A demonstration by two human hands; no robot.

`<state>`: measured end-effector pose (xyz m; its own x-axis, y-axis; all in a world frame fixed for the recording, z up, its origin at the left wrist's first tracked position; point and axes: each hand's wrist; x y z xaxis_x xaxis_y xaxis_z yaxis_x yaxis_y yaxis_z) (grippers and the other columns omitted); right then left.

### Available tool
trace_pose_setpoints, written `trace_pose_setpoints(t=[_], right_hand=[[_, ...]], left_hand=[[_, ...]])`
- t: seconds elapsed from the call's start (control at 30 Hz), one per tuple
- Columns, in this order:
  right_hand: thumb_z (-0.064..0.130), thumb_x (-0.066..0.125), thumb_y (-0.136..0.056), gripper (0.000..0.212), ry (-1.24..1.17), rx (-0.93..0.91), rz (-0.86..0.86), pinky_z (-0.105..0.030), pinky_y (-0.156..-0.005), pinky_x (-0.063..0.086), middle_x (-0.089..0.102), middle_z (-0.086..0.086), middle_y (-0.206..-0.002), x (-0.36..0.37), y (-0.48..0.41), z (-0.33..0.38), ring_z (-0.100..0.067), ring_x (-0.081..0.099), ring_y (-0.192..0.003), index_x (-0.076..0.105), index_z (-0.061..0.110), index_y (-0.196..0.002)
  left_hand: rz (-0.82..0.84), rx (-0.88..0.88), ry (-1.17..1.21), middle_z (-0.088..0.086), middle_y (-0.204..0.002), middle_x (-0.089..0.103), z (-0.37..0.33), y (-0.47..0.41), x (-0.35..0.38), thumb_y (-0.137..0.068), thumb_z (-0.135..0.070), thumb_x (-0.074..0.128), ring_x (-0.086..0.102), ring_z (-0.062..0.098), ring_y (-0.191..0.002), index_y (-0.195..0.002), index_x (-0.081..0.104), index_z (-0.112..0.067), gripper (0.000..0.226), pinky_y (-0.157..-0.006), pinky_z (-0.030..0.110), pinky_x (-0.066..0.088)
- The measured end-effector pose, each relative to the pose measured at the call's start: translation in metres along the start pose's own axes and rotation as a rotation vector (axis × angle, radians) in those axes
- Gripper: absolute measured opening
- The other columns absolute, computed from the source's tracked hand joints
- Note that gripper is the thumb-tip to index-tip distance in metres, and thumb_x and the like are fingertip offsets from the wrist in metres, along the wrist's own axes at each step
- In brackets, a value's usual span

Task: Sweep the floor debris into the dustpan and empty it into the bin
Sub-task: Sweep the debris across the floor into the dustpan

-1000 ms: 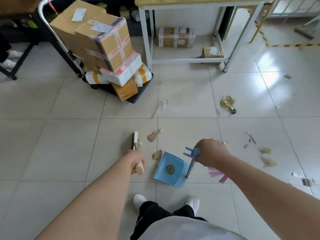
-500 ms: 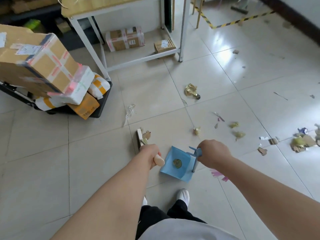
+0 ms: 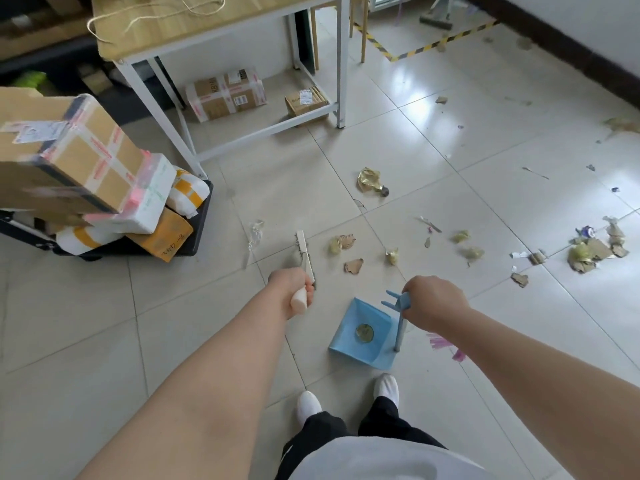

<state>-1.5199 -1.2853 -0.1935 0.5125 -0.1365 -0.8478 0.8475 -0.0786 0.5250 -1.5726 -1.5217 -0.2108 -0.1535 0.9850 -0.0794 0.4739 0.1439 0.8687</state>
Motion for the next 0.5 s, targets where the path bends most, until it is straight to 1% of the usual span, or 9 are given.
trace_pose_setpoints(t=[0.1, 0.2, 0.3, 0.37, 0.43, 0.5], right_hand=[[0.024, 0.056, -0.087, 0.018, -0.025, 0.038, -0.001, -0.024, -0.053, 0.039, 0.066, -0.002, -0.084, 0.009, 0.004, 0.017, -0.021, 0.059, -0.071, 0.069, 0.016, -0.096], [0.025, 0.057, -0.087, 0.016, -0.056, 0.073, -0.006, -0.024, -0.055, 0.040, 0.065, -0.001, -0.084, 0.018, 0.008, 0.030, -0.022, 0.060, -0.075, 0.068, 0.016, -0.095], [0.025, 0.058, -0.086, 0.015, -0.112, 0.104, -0.014, -0.025, -0.055, 0.041, 0.066, -0.001, -0.083, 0.029, 0.008, 0.036, -0.022, 0.064, -0.079, 0.068, 0.017, -0.093], [0.025, 0.059, -0.084, 0.015, -0.149, 0.119, -0.001, -0.025, -0.055, 0.041, 0.066, -0.002, -0.082, 0.036, 0.009, 0.035, -0.022, 0.064, -0.077, 0.070, 0.017, -0.091], [0.024, 0.059, -0.084, 0.015, -0.183, 0.128, 0.020, -0.025, -0.053, 0.040, 0.067, -0.003, -0.081, 0.042, 0.011, 0.031, -0.022, 0.061, -0.073, 0.070, 0.016, -0.089], [0.023, 0.057, -0.084, 0.015, -0.213, 0.128, 0.028, -0.026, -0.053, 0.041, 0.066, -0.003, -0.079, 0.045, 0.011, 0.024, -0.022, 0.063, -0.074, 0.070, 0.016, -0.088]], left_hand=[[-0.059, 0.025, -0.086, 0.010, -0.063, 0.049, -0.004, -0.002, -0.025, -0.083, 0.010, 0.043, 0.043, 0.014, -0.034, -0.080, 0.052, 0.000, 0.013, -0.037, 0.014, 0.040], [-0.127, 0.030, -0.183, 0.011, -0.055, 0.051, -0.003, -0.007, -0.052, -0.074, 0.011, 0.045, 0.047, 0.017, -0.042, -0.072, 0.052, -0.001, 0.014, -0.051, 0.022, 0.042], [-0.159, 0.031, -0.257, 0.012, -0.060, 0.051, 0.002, -0.012, -0.073, -0.075, 0.013, 0.044, 0.045, 0.018, -0.048, -0.063, 0.050, -0.001, 0.019, -0.057, 0.026, 0.041], [-0.185, 0.018, -0.297, 0.011, -0.062, 0.052, 0.009, -0.017, -0.080, -0.074, 0.013, 0.045, 0.046, 0.018, -0.048, -0.063, 0.051, -0.001, 0.018, -0.058, 0.027, 0.042], [-0.198, -0.018, -0.314, 0.010, -0.062, 0.053, 0.016, -0.019, -0.080, -0.071, 0.011, 0.046, 0.047, 0.019, -0.047, -0.068, 0.054, -0.001, 0.014, -0.056, 0.025, 0.043], [-0.167, -0.051, -0.323, 0.010, -0.064, 0.054, 0.018, -0.021, -0.070, -0.070, 0.010, 0.047, 0.048, 0.020, -0.048, -0.075, 0.056, 0.000, 0.015, -0.054, 0.024, 0.044]])
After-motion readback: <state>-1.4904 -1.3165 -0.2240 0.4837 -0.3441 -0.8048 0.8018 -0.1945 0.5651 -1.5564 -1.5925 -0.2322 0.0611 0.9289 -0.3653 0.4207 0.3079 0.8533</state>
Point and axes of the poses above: each hand's wrist, its own y-axis away from the middle knuckle, its own x-axis out of the palm, z = x × y
